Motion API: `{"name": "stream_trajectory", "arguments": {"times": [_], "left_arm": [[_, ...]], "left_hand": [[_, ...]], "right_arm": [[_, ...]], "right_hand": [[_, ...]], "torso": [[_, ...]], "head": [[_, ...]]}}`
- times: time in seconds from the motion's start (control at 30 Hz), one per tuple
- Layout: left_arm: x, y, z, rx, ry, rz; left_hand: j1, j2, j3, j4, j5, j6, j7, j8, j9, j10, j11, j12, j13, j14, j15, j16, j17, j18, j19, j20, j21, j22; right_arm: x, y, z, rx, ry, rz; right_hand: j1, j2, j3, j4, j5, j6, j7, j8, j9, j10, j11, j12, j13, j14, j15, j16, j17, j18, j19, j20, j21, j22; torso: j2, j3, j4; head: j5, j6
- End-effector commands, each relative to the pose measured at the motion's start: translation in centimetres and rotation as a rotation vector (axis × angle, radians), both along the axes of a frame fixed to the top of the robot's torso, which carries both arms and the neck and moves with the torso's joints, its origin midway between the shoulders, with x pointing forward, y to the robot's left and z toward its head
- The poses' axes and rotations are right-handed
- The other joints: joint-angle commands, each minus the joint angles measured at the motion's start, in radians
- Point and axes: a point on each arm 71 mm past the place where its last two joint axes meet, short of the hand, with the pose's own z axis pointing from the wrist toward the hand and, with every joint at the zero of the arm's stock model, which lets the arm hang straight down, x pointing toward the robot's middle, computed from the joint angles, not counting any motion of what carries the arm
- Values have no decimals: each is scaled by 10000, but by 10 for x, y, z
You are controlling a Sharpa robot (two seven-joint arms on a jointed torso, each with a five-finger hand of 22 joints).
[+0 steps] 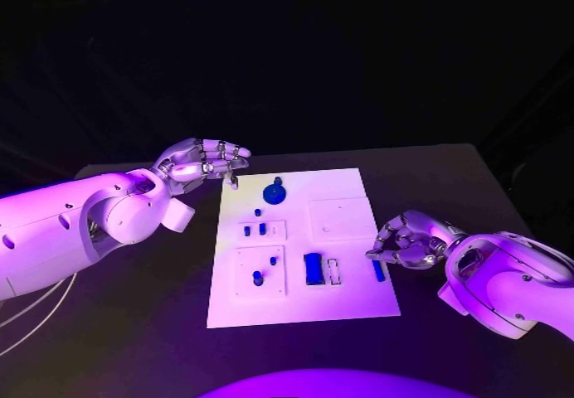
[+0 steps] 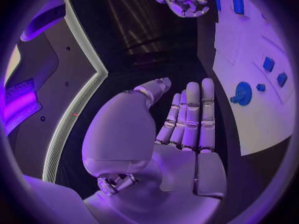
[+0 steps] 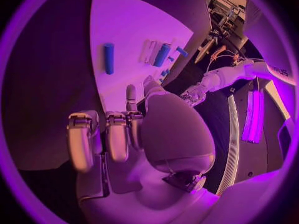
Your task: Assemble the parts on the task board
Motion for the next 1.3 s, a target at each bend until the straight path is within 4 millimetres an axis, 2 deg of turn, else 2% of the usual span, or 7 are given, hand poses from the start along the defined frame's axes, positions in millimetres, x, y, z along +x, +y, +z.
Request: {"name": "stream_trajectory", "arguments": {"times": [0.03,0.2,0.4,0.53,0.9,1.2,1.3], "left_arm": [[-1,-4,2,-199,-68,-276],[-2,-4,2,-219,-69,-318],[-2,-5,2,-244,-52,-353],[-2,-5,2,-242,-41,-359],[-2,-4,2,-232,-30,-345],[-2,-3,2,-227,-25,-341],[-2,-3,2,-229,-20,-352]], "left_hand": [[-144,-43,-38,126,37,-83,456,83,-15,-72,-27,66,-7,-50,33,29,13,145,7,50,-105,-71],[-155,-37,-49,153,38,-82,457,99,-14,-70,-29,81,-5,-51,33,38,16,146,20,52,-134,-94],[-144,-15,-40,165,42,-83,454,111,-14,-68,-31,90,-4,-52,31,42,17,149,32,52,-152,-108],[-136,3,-33,176,43,-84,453,120,-14,-70,-32,97,-4,-52,28,47,18,150,45,51,-166,-121],[-116,18,-21,178,47,-89,451,128,-15,-72,-35,103,-5,-54,25,51,19,152,58,49,-180,-132],[-108,22,-17,177,47,-91,451,130,-15,-73,-36,104,-5,-55,24,52,19,153,62,48,-184,-136],[-98,27,-12,176,48,-93,451,134,-16,-75,-37,107,-5,-56,22,53,19,154,68,47,-190,-141]], "right_arm": [[-1,-4,-2,-1097,-318,162],[-2,-10,-9,-1688,-171,-105],[-3,-9,-15,-1956,2,-149],[-5,-7,-22,-2124,255,-121],[-7,-1,-35,-2466,672,118],[-7,5,-42,-2828,667,328],[-7,7,-45,-3032,626,451]], "right_hand": [[41,-90,80,-21,-70,13,13,-57,-11,747,63,-37,2326,1031,55,-25,2507,-142,1067,88,46,2631],[54,-91,141,-10,-83,124,-10,-42,-11,754,48,-22,2334,1032,50,-24,2510,-142,1067,95,46,2631],[-54,-80,185,16,-124,234,-32,-43,-19,777,29,25,2357,1041,35,-5,2551,-142,1067,93,46,2631],[-279,-150,184,26,-194,295,-39,-86,-44,781,21,28,2359,1042,25,-4,2553,-142,1067,88,46,2631],[-563,-296,159,28,-299,382,-52,-117,-56,787,14,36,2363,1042,21,-5,2553,-142,1067,85,46,2631],[-504,-327,200,1,-314,436,-80,-101,-47,791,-6,44,2368,1045,9,2,2567,-142,1067,79,46,2631],[-167,-348,384,-46,-259,477,-119,-113,-45,796,-45,52,2372,1043,-27,-1,2562,-142,1067,52,46,2631]], "torso": [[12,-4,2],[13,17,-9],[4,2,9],[15,10,22],[15,13,-3],[14,14,3],[15,14,1]], "head": [[-135,31],[-129,27],[-148,26],[-131,14],[-107,-8],[-111,-22],[-112,-24]]}}
